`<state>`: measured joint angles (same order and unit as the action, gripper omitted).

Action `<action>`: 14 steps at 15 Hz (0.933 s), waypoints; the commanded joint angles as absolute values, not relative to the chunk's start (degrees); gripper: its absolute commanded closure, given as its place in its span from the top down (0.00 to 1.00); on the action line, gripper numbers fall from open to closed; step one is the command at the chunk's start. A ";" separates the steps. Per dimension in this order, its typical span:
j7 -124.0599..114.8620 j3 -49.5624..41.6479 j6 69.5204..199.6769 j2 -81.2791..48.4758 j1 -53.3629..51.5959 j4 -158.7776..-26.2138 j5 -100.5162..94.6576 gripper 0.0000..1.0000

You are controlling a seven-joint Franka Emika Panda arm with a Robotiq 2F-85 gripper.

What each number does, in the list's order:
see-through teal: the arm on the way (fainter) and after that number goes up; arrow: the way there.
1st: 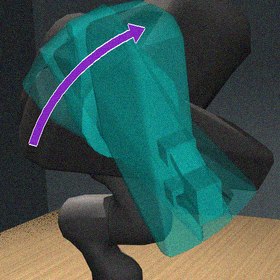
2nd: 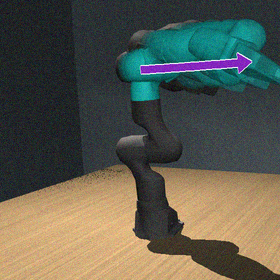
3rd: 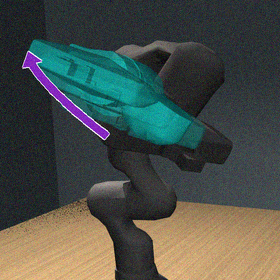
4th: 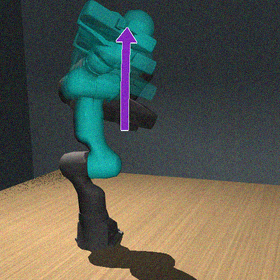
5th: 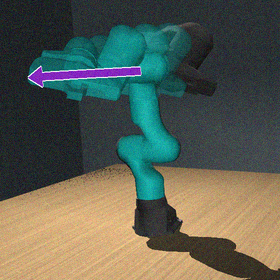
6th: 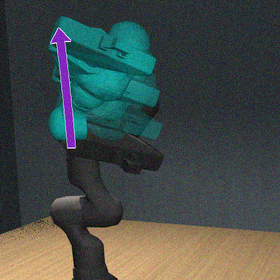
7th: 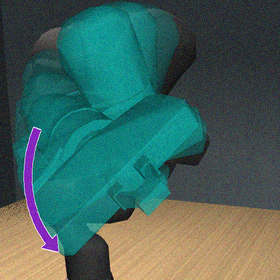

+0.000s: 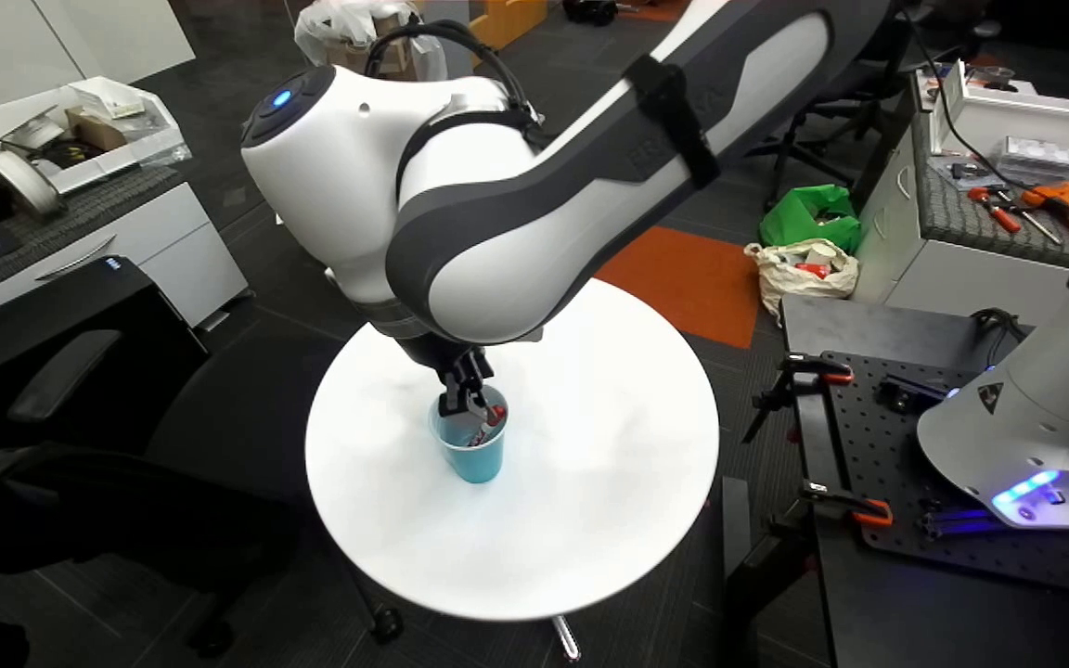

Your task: Remove the marker from the cup and put it on the table

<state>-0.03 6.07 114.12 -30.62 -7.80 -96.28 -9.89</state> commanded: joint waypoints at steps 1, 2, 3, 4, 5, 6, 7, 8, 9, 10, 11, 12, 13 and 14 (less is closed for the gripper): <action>1.41 5.40 112.70 -32.65 -7.76 -93.21 -8.89 0.60; 1.36 5.30 112.69 -33.08 -7.74 -92.79 -8.95 0.60; 1.37 5.28 112.45 -33.55 -7.67 -92.33 -8.84 0.60; 1.22 5.20 112.30 -34.03 -7.69 -91.87 -8.90 0.60; 1.35 5.23 112.18 -34.40 -7.65 -91.52 -8.81 0.58; 1.31 5.18 112.15 -34.79 -7.70 -91.15 -8.86 0.55; 1.32 5.20 112.07 -35.12 -7.77 -90.86 -8.86 0.53; 1.30 5.22 112.02 -35.47 -7.81 -90.55 -8.84 0.50; 1.31 5.22 111.92 -35.81 -7.89 -90.28 -8.90 0.52; 1.32 5.22 111.79 -36.17 -7.94 -89.97 -8.91 0.51; 1.32 5.20 111.70 -36.57 -7.95 -89.67 -8.90 0.51; 1.31 5.17 111.59 -36.90 -7.95 -89.40 -8.90 0.50; 1.32 5.16 111.55 -37.19 -7.92 -89.18 -8.85 0.50; 1.37 5.15 111.49 -37.44 -7.90 -88.98 -8.86 0.50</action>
<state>-0.03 5.60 113.88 -36.00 -7.53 -91.69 -9.89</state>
